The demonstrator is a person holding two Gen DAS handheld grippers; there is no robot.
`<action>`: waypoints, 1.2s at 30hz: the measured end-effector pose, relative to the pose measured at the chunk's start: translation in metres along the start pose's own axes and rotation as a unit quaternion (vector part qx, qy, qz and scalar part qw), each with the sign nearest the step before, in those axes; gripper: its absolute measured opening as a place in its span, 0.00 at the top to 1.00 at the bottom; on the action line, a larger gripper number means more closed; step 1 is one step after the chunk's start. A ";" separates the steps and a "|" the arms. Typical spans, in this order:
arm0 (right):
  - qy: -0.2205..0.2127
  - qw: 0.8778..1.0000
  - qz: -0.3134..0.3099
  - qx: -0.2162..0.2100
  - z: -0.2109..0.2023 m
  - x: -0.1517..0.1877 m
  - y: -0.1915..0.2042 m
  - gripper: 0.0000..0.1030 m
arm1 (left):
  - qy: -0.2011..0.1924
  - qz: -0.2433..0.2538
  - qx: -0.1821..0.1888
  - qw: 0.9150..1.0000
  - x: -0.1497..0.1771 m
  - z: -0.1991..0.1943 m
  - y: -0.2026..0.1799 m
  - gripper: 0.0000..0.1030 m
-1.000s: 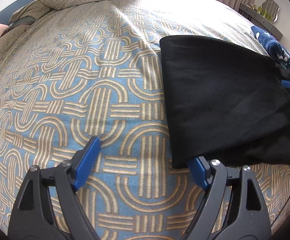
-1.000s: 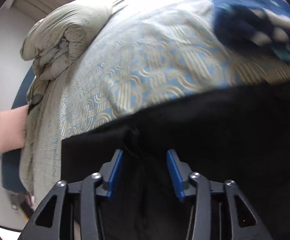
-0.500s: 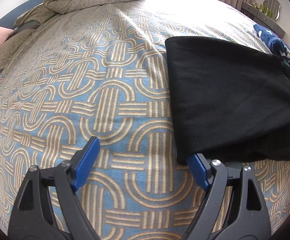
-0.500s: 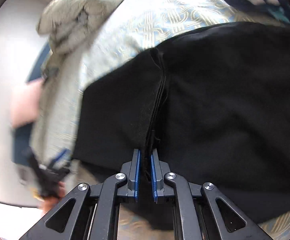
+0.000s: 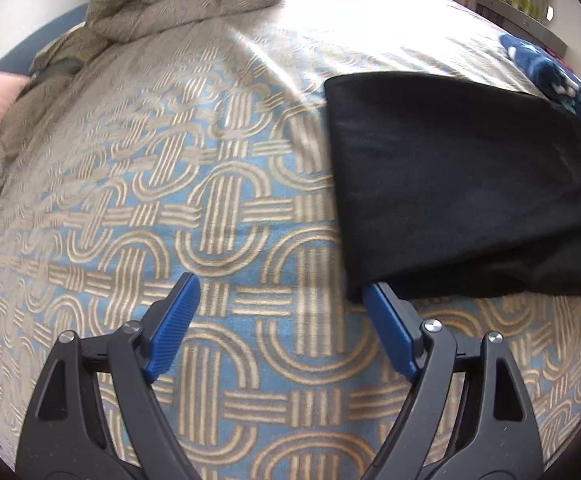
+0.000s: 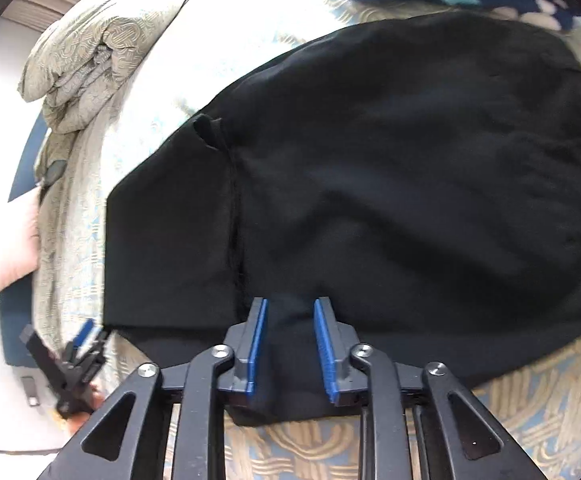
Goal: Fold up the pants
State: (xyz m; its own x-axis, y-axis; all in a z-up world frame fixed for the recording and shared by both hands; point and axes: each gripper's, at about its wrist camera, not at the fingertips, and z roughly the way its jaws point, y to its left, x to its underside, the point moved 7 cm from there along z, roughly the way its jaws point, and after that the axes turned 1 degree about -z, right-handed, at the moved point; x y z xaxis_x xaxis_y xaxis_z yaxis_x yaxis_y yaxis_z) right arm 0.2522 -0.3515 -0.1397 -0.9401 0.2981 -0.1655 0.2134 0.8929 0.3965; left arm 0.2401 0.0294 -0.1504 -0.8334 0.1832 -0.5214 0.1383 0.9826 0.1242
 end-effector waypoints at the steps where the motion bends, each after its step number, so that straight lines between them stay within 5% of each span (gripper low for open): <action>1: -0.002 1.000 -0.002 0.010 0.000 0.001 -0.001 0.74 | -0.006 0.011 -0.001 1.000 -0.001 -0.005 -0.005 0.18; 15: -0.030 0.998 0.056 0.014 -0.029 0.025 -0.059 0.64 | -0.034 0.062 0.033 0.997 -0.035 -0.026 -0.058 0.18; 25: -0.048 0.997 0.062 0.007 -0.045 0.043 -0.065 0.63 | -0.057 0.148 0.136 0.978 -0.109 -0.022 -0.181 0.19; 28: -0.057 0.996 0.066 0.006 -0.056 0.053 -0.077 0.60 | -0.047 0.161 0.160 0.973 -0.126 -0.009 -0.225 0.19; 33: -0.089 0.990 0.103 0.027 -0.075 0.066 -0.117 0.54 | 0.034 0.161 0.164 0.973 -0.125 0.048 -0.275 0.16; 36: -0.121 0.979 0.164 -0.002 -0.088 0.071 -0.150 0.51 | 0.013 0.166 0.156 0.974 -0.125 0.045 -0.279 0.12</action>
State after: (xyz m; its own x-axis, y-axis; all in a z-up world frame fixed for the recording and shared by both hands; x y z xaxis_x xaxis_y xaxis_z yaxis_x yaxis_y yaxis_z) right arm 0.1303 -0.4944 -0.1316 -0.7310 0.6397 -0.2375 0.4912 0.7349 0.4677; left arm 0.3298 -0.2661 -0.1575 -0.7269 0.4961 -0.4748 0.5554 0.8314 0.0185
